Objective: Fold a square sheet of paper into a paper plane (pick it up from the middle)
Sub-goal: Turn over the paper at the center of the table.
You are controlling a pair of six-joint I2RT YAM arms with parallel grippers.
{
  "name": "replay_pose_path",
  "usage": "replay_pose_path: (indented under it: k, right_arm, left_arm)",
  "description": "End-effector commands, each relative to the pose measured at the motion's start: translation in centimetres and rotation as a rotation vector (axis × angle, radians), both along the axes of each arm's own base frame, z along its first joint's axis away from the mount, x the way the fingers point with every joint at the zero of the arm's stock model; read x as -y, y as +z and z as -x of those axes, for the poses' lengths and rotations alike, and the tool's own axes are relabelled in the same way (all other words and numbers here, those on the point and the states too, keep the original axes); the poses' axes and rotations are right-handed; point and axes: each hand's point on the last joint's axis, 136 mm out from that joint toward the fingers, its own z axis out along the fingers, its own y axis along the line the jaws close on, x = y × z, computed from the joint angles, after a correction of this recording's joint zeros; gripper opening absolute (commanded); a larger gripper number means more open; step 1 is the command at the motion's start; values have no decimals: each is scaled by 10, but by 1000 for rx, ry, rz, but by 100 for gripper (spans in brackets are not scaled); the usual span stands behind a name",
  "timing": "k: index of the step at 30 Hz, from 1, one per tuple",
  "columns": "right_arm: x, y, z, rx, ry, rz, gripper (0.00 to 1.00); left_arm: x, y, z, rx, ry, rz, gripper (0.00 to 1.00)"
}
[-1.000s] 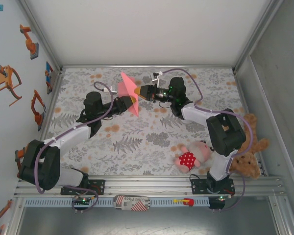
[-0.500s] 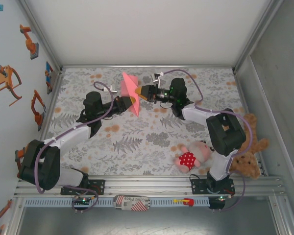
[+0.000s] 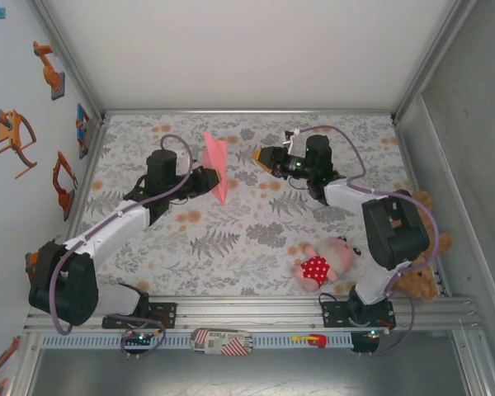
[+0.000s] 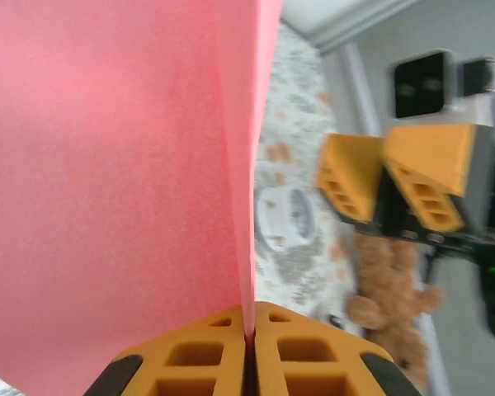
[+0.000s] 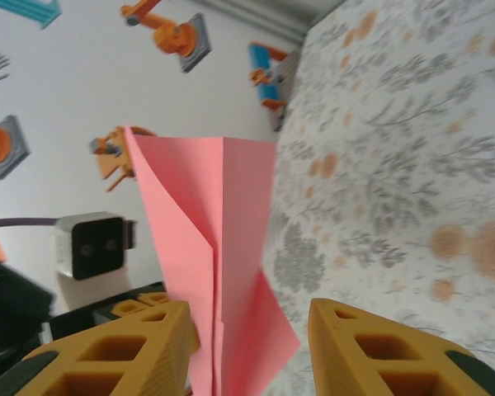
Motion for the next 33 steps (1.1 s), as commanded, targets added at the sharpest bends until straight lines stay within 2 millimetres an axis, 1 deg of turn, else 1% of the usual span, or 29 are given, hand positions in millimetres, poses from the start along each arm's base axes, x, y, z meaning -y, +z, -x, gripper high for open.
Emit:
replay_pose_path:
  k: [1,5,8,10,13,16,19,21,25,30,33]
  right_arm:
    - [26,-7,1,96,-90,247,41]
    - [61,-15,2,138,-212,470,41]
    - [87,-18,2,150,-317,581,41]
    - [97,-19,3,152,-360,611,41]
    - [114,-27,4,124,-437,660,40]
    - [122,-32,6,105,-472,674,39]
    - [129,-36,7,86,-511,689,38]
    - [137,-39,8,74,-543,708,38]
    - [145,-43,10,56,-574,728,38]
    - [144,-48,10,35,-572,731,37]
    - [144,-52,9,19,-571,729,37]
  left_arm:
    - [-44,-28,9,-18,62,-425,11]
    - [-82,-36,3,-20,161,-803,11]
    - [-102,-34,-5,-6,213,-1072,11]
    - [-109,-35,-10,-4,225,-1226,11]
    - [-110,-41,-19,-6,220,-1411,11]
    - [-107,-58,-28,-20,207,-1546,11]
    - [-104,-78,-34,-42,190,-1636,11]
    - [-101,-96,-36,-65,169,-1672,11]
    - [-91,-128,-39,-104,131,-1703,12]
    - [-78,-156,-38,-137,97,-1707,15]
    - [-71,-168,-35,-157,76,-1694,17]
